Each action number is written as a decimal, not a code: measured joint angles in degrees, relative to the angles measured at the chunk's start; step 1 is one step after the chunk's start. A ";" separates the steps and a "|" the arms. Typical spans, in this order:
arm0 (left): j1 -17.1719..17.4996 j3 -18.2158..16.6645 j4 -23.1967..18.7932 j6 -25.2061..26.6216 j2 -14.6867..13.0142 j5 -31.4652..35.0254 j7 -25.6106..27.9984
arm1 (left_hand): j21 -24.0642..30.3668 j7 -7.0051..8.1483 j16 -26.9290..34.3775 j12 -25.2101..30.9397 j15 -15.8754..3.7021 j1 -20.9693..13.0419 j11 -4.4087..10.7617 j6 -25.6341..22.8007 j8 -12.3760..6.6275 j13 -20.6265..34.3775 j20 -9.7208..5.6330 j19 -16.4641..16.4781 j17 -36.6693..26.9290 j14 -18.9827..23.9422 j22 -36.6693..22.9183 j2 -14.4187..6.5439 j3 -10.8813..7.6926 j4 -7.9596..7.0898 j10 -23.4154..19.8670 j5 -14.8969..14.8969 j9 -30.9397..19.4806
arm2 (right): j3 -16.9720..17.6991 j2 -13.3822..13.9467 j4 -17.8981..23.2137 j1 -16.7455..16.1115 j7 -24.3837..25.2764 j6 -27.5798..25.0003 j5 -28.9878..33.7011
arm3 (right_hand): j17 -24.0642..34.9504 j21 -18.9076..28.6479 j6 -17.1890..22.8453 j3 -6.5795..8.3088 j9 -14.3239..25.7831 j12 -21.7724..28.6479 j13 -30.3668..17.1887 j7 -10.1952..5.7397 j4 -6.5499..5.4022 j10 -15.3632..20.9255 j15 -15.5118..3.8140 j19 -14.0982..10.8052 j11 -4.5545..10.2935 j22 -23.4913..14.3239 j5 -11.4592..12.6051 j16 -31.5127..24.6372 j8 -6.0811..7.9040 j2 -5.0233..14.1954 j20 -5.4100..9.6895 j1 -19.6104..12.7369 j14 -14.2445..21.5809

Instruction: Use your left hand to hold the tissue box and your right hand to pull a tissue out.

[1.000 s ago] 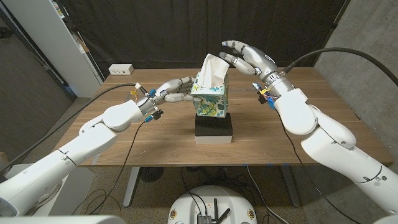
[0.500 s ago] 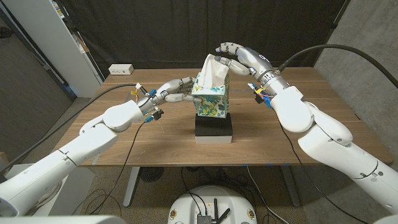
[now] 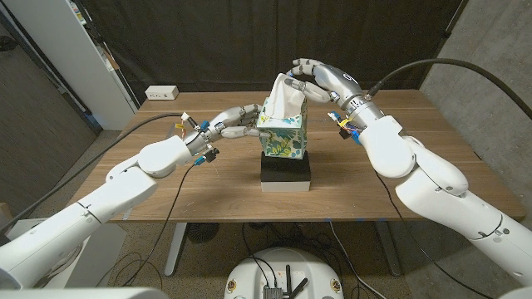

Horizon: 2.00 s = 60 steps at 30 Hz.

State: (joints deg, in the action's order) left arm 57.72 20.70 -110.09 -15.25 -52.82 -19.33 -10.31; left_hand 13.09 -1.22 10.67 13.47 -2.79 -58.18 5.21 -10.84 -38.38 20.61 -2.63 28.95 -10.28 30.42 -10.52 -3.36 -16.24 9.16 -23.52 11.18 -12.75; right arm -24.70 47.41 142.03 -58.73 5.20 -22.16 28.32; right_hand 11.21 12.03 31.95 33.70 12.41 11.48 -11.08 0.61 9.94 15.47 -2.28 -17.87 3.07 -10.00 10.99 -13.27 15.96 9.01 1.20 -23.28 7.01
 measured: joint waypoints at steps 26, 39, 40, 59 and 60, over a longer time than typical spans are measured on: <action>1.44 -0.55 -1.61 0.58 -0.49 0.32 0.93 | 0.00 0.00 0.13 -0.44 0.03 0.21 -0.10 0.00 0.01 0.27 0.00 0.00 0.04 -0.03 0.00 -0.25 -0.19 0.20 -0.10 -0.12 0.00 | -1.19 -0.29 0.83 -2.31 1.93 -1.36 8.15 | -0.39 0.00 11.39 1.14 6.17 0.50 -0.78 0.30 1.11 6.57 0.13 -3.68 0.84 0.14 0.75 0.48 11.85 -6.73 0.02 -18.02 3.80; 1.77 -0.77 -1.77 0.57 -0.58 0.33 1.03 | 0.00 0.00 0.08 -0.43 0.13 0.21 -0.10 0.00 0.01 0.26 0.00 0.00 0.03 -0.13 0.00 -0.23 -0.50 0.02 -0.10 -0.16 0.00 | -2.57 -2.00 0.09 -3.26 4.39 -0.73 14.62 | 0.23 0.00 19.58 -0.85 13.91 1.33 -1.61 -0.45 0.74 13.13 0.01 -7.28 3.50 -0.02 -0.38 -0.85 24.09 -7.33 1.56 -31.36 7.99; 1.77 -0.77 -1.77 0.56 -0.58 0.33 1.03 | 0.00 0.00 0.08 -0.43 0.13 0.21 -0.10 0.00 0.01 0.26 0.00 0.00 0.05 -0.13 0.00 -0.23 -0.50 0.02 -0.10 -0.16 0.00 | -2.64 -2.11 0.05 -3.30 4.45 -0.68 14.94 | 0.23 0.00 19.76 -0.85 13.91 1.33 -1.61 -0.27 0.74 13.22 -0.18 -7.48 3.58 -0.02 -0.41 -0.85 24.29 -7.33 1.36 -31.37 8.18; 0.73 -0.46 -0.42 0.21 -0.07 -0.02 0.18 | 0.00 0.00 0.15 -0.43 0.10 0.32 0.02 0.00 0.01 0.54 0.00 0.00 0.02 -0.10 0.00 -0.30 -0.65 0.18 -0.23 -0.16 0.00 | -2.82 -4.68 -3.62 -3.67 9.13 5.02 19.62 | -0.03 0.00 22.10 -2.28 12.13 1.33 -1.85 0.83 0.73 15.48 -0.08 -8.49 5.42 0.14 -0.37 -0.68 25.16 -8.61 1.55 -36.57 8.90; 0.54 -0.35 -0.25 0.21 0.02 -0.06 0.03 | 0.00 0.00 0.15 -0.43 0.10 0.32 0.12 0.00 0.01 0.54 0.00 0.00 0.01 -0.10 0.00 -0.30 -0.65 0.18 -0.33 -0.16 0.00 | -2.68 -4.90 -4.08 -3.65 9.67 5.63 19.62 | -0.03 0.00 22.19 -2.27 12.11 1.33 -1.85 0.95 0.74 15.48 -0.08 -8.49 5.42 0.14 -0.32 -0.47 25.16 -8.61 1.55 -36.57 8.90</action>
State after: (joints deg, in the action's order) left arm 58.26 20.36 -110.34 -15.04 -52.80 -19.38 -10.28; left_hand 13.09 -1.22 10.82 13.04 -2.69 -57.86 5.33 -10.84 -38.36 21.16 -2.63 28.95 -10.27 30.32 -10.52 -3.67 -16.89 9.34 -23.85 11.02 -12.75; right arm -27.38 42.51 137.95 -62.38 14.88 -16.54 47.94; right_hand 11.18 12.03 54.14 31.43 24.52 12.81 -12.93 1.56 10.68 30.95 -2.36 -26.36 8.50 -9.86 10.67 -13.74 41.12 0.40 2.75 -59.84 15.91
